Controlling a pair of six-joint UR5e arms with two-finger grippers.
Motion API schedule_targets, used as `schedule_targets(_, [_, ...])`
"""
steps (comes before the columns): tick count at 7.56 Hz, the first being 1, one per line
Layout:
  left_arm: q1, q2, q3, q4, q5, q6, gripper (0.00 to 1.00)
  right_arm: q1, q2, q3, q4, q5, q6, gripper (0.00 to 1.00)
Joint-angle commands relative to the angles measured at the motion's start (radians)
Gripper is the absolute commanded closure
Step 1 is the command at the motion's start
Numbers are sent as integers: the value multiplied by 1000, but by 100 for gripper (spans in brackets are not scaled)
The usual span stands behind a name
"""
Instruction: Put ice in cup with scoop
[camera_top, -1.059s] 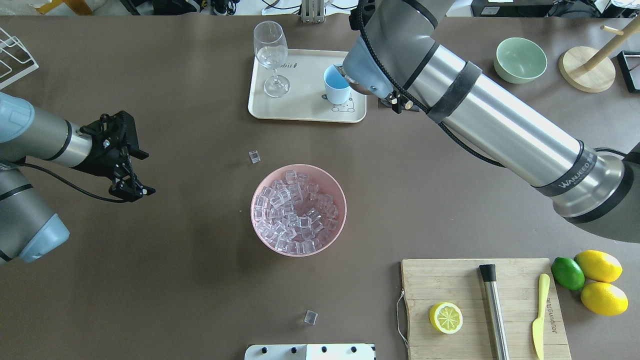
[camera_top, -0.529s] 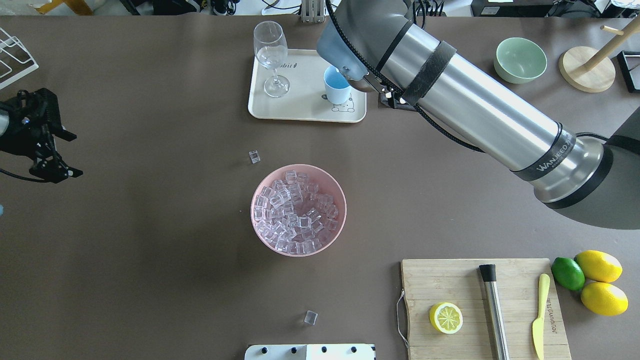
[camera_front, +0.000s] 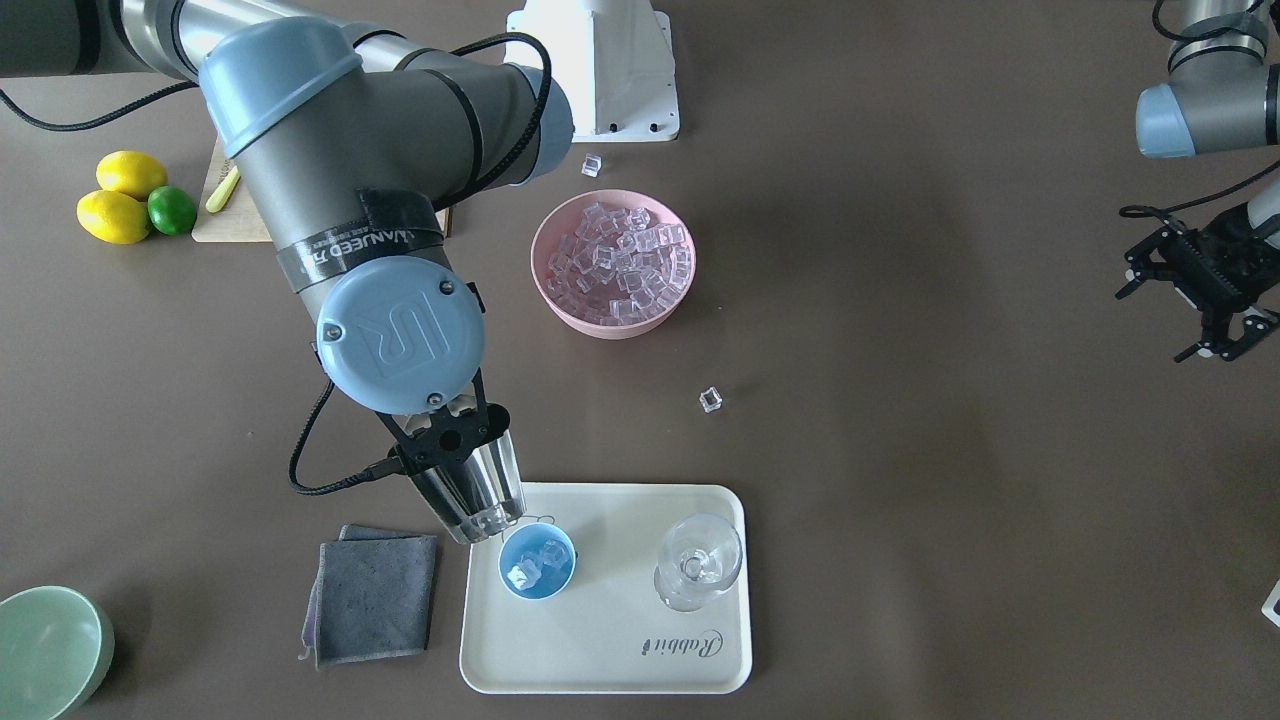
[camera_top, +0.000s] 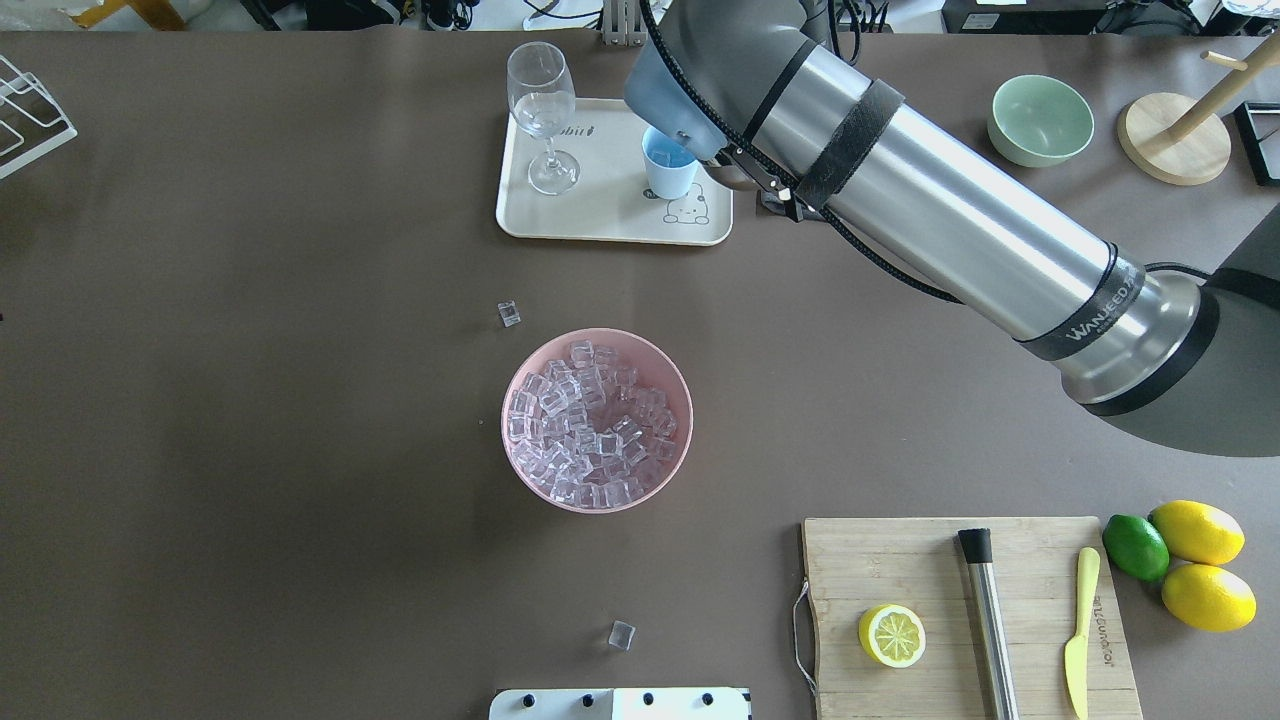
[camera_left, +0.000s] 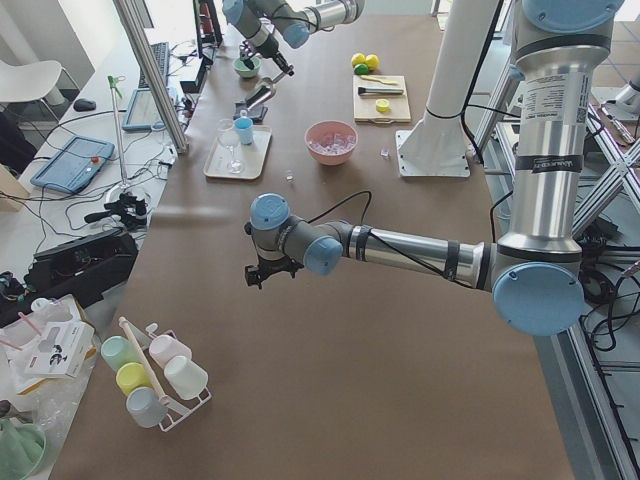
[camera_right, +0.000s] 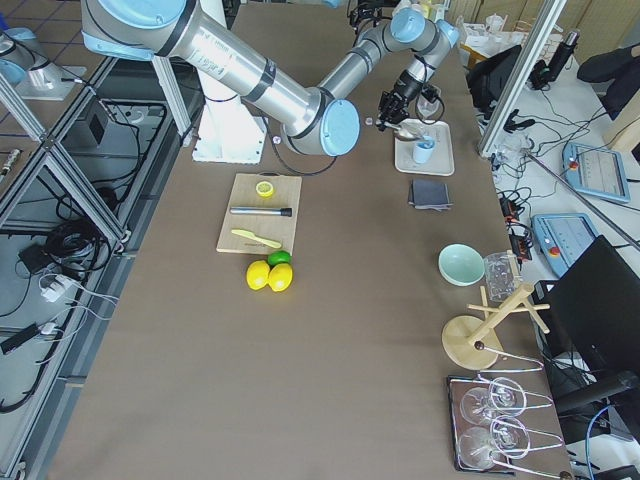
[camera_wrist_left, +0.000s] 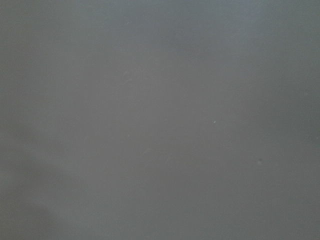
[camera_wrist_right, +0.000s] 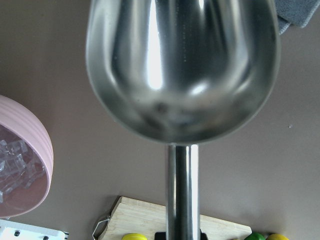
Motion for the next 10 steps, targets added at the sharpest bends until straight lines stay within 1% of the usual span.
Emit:
schedule_targets(1, [-115,27,33,118,2,27,1,-3,11,1,-30,-1,0,100])
schedule_targets(2, [-188,56,81,114,-5,27,1,-3,9,2,-30,0,0,100])
schedule_targets(3, [-244,62,137,116,-30,27,1,-3,9,7,-30,-1,0,100])
schedule_targets(4, [-291,73,195,119,-87,27,2,-3,5,13,-31,-1,0,100])
schedule_targets(5, [-333,90,202,119,-97,27,1,-3,-18,40,-31,-1,0,100])
schedule_targets(6, [-335,87,205,144,-91,18,1,-3,-87,132,-33,-1,0,100])
schedule_targets(7, [-347,68,195,277,-83,16,2,-3,-166,218,-33,-3,0,100])
schedule_targets(8, [-394,47,182,378,-83,16,1,-3,-283,374,-33,-13,2,100])
schedule_targets(9, [-398,48,169,393,-84,13,1,-3,-399,516,-33,-12,5,100])
schedule_targets(10, [-395,45,161,428,-86,-49,1,-1,-523,641,-27,-3,32,100])
